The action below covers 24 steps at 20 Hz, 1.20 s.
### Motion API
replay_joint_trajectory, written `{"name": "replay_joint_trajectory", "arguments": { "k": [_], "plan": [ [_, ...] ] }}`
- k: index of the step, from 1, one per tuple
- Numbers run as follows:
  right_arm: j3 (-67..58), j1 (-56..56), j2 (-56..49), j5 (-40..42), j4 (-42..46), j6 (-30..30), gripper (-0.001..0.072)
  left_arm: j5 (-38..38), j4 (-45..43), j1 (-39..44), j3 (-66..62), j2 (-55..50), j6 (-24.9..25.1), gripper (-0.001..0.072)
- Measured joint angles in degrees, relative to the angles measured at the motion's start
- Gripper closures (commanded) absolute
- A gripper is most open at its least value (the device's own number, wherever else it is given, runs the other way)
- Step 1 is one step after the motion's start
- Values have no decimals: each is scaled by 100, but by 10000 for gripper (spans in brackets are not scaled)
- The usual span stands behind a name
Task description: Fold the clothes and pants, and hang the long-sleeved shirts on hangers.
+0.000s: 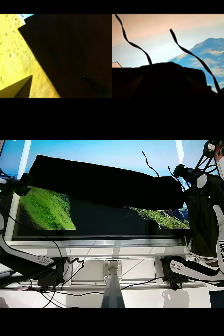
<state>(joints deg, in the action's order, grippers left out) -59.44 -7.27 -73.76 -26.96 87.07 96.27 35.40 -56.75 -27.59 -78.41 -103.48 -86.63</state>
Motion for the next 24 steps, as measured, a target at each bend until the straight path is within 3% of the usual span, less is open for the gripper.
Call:
{"name": "replay_joint_trajectory", "arguments": {
  "k": [2,4,5,7,8,9,10,13,17,24],
  "plan": [
    [0,0,0,4,0,-2,166,-203,203,87,-173,-295,0,272],
    [0,0,0,9,0,-4,166,-256,275,164,-450,-557,-15,585],
    [0,0,0,9,0,-2,166,-254,278,203,-605,-654,2,695],
    [0,0,0,9,0,-2,170,-243,232,258,-901,-758,153,696],
    [0,2,0,9,0,-2,286,-289,238,278,-1051,-769,264,697],
    [-2,11,0,4,0,-2,545,-326,195,295,-1191,-743,334,698],
    [-2,33,0,-24,0,-24,681,-280,39,313,-1287,-699,404,698],
    [-46,214,0,-125,0,-214,689,199,-890,402,-1458,-348,496,697],
    [-361,702,-66,-146,-66,-332,690,1443,-2280,522,-1519,361,557,698],
    [-1362,1884,-710,-214,-1097,-376,691,2581,-2970,564,-1202,1790,562,697]
  ]
}}
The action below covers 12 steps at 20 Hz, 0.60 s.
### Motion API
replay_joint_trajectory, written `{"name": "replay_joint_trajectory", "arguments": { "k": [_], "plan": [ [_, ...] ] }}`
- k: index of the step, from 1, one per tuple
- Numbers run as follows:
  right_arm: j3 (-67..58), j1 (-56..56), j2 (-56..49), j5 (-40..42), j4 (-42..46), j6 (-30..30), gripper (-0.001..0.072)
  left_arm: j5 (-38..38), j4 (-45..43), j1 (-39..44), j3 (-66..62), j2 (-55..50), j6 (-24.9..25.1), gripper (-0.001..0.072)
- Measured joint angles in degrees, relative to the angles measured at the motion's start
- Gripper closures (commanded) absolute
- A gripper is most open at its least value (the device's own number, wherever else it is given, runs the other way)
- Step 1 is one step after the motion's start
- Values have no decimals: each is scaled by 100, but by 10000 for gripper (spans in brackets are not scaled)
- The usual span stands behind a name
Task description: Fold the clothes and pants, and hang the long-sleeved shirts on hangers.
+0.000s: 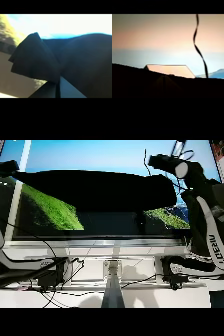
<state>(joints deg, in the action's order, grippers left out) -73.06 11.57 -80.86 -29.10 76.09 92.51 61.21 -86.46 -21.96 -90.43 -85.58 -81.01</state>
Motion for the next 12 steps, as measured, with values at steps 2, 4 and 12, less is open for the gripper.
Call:
{"name": "replay_joint_trajectory", "arguments": {
  "k": [2,4,12],
  "plan": [
    [-389,457,-339,-92,-302,0,692,236,105,98,111,426,0,696],
    [-820,944,-734,-151,-584,-4,693,450,428,247,192,815,35,695],
    [-2837,2719,-2653,-343,-2026,68,694,922,2037,1237,275,1788,308,694]
  ]
}}
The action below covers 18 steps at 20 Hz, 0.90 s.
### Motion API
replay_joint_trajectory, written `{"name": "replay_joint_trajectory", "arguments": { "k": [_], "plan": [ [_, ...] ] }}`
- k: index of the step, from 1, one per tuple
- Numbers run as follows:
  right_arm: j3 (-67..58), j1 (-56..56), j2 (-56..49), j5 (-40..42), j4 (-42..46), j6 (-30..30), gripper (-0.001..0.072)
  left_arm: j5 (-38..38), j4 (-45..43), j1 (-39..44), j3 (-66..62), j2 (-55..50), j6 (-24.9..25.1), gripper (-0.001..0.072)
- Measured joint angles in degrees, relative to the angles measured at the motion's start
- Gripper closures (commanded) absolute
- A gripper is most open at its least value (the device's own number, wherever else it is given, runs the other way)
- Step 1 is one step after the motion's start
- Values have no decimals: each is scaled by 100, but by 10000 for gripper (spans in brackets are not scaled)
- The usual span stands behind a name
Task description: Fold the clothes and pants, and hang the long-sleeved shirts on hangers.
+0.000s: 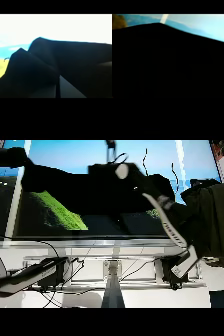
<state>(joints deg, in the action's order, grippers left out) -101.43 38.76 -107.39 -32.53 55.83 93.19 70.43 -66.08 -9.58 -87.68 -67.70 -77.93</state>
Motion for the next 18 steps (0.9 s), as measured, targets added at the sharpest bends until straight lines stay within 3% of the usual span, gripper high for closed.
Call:
{"name": "replay_joint_trajectory", "arguments": {
  "k": [6,10,18],
  "plan": [
    [-1239,887,-1176,153,-894,688,694,-59,793,356,7,55,35,693],
    [-1451,962,-1386,83,-973,850,691,-96,929,402,11,-50,37,694],
    [-1528,-555,-901,-1976,350,708,691,-179,1169,457,37,-592,37,695]
  ]
}}
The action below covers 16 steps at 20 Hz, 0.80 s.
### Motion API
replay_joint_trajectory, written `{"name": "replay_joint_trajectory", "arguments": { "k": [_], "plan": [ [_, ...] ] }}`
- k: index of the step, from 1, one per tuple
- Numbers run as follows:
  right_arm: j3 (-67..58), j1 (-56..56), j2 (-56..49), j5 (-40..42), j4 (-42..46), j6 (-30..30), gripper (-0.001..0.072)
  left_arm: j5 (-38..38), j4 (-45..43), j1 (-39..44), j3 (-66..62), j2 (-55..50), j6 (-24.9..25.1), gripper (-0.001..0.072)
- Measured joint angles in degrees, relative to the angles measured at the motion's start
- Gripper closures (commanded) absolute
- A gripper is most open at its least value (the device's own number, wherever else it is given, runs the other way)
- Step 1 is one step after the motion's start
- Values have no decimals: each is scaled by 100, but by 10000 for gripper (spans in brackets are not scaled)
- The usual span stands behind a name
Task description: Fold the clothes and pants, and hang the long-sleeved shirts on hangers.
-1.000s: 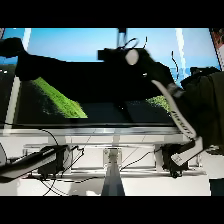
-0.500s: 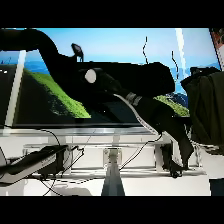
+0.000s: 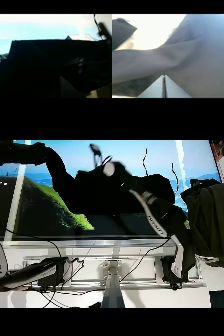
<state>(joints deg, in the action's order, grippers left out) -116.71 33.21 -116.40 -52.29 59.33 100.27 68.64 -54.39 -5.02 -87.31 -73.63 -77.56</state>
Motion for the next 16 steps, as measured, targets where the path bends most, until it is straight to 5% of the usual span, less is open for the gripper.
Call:
{"name": "replay_joint_trajectory", "arguments": {
  "k": [6,10,16],
  "plan": [
    [-4,-1482,817,-1003,444,-542,691,-1246,81,-306,0,90,-369,695],
    [-4,-2057,1209,-1191,540,-741,691,-1366,-258,-442,26,299,-568,696],
    [-7,-2282,1414,-1434,538,-833,691,-1864,-564,511,988,321,-1001,694]
  ]
}}
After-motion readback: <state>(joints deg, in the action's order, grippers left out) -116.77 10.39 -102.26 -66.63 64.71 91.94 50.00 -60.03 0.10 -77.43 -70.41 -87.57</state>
